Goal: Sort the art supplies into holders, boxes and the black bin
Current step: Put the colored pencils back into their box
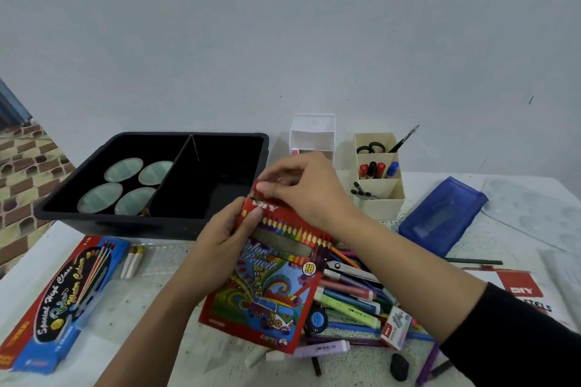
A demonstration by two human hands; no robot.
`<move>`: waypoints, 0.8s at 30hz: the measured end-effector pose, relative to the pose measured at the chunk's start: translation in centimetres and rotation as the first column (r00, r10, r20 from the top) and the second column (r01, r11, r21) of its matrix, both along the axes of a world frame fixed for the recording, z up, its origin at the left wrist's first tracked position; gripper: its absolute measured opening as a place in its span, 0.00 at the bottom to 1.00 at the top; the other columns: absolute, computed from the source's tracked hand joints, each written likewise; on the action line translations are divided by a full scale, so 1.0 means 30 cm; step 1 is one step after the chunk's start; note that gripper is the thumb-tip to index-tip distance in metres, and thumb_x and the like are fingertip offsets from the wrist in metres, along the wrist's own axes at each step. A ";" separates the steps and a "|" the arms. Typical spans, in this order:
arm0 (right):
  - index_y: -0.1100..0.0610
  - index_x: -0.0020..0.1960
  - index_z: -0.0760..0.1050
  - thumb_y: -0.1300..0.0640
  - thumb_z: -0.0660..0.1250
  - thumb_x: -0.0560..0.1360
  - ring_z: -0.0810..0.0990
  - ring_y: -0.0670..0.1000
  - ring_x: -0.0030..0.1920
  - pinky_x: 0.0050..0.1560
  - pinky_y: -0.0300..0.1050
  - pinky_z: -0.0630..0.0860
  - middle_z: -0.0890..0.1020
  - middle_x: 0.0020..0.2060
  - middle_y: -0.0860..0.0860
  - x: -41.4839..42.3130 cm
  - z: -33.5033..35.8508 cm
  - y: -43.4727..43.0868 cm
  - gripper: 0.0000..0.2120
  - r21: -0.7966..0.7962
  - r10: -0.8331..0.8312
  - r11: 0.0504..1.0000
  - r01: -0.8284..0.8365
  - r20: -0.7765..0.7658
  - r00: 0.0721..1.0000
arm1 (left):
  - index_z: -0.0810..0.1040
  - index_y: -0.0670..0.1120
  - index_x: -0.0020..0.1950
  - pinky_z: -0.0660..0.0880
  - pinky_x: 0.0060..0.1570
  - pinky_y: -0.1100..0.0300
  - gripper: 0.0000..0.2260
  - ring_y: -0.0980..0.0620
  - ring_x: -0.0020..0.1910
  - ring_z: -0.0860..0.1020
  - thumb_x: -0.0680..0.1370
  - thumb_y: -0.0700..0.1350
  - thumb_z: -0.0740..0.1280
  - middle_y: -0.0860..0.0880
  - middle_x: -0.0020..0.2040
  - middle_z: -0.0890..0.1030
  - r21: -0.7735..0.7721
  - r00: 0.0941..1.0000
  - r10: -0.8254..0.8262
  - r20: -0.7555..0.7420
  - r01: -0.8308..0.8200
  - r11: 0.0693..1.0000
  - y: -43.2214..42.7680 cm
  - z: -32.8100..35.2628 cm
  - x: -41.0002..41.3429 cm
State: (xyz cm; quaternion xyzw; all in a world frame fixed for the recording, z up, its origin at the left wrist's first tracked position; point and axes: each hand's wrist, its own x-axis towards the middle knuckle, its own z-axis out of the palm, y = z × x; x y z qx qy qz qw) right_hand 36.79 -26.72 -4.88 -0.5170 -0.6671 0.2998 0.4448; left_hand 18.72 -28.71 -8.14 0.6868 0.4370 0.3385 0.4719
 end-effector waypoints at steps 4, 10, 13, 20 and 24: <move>0.54 0.50 0.87 0.56 0.75 0.75 0.82 0.36 0.42 0.44 0.28 0.75 0.86 0.41 0.43 0.007 0.003 -0.015 0.05 -0.018 0.031 0.999 -0.031 0.000 1.000 | 0.76 0.47 0.57 0.82 0.47 0.48 0.12 0.48 0.47 0.85 0.82 0.53 0.60 0.47 0.49 0.84 0.032 1.000 -0.001 -0.026 0.001 0.999 0.017 0.003 0.023; 0.51 0.51 0.87 0.36 0.60 0.79 0.83 0.43 0.52 0.58 0.42 0.77 0.85 0.52 0.46 0.049 0.032 0.007 0.23 -0.305 0.135 0.944 -0.124 0.014 0.991 | 0.77 0.45 0.55 0.83 0.46 0.49 0.13 0.48 0.46 0.85 0.81 0.54 0.61 0.47 0.47 0.85 0.020 1.000 0.024 -0.012 -0.024 1.000 0.035 -0.008 0.038; 0.50 0.57 0.85 0.35 0.54 0.81 0.81 0.38 0.51 0.45 0.24 0.73 0.84 0.55 0.43 0.071 0.045 0.001 0.27 -0.398 0.227 0.892 -0.215 -0.016 0.974 | 0.77 0.46 0.55 0.83 0.43 0.53 0.13 0.49 0.45 0.86 0.81 0.54 0.61 0.48 0.48 0.85 -0.002 0.999 0.048 -0.003 -0.048 0.999 0.036 -0.017 0.050; 0.51 0.45 0.81 0.50 0.63 0.82 0.80 0.50 0.39 0.47 0.54 0.80 0.83 0.39 0.49 0.195 -0.087 -0.058 0.11 -0.089 -0.170 0.981 0.172 0.030 0.985 | 0.74 0.48 0.54 0.82 0.39 0.48 0.10 0.47 0.41 0.86 0.81 0.54 0.63 0.47 0.45 0.85 -0.044 0.963 0.269 0.023 -0.268 0.962 0.068 -0.070 -0.042; 0.53 0.40 0.80 0.52 0.66 0.80 0.79 0.51 0.37 0.46 0.56 0.79 0.82 0.36 0.50 0.303 -0.264 -0.100 0.11 -0.233 -0.099 0.947 0.222 0.448 0.889 | 0.73 0.47 0.55 0.82 0.41 0.46 0.10 0.44 0.42 0.86 0.82 0.53 0.62 0.45 0.47 0.85 -0.135 0.954 0.299 0.030 -0.293 0.947 0.068 -0.108 -0.101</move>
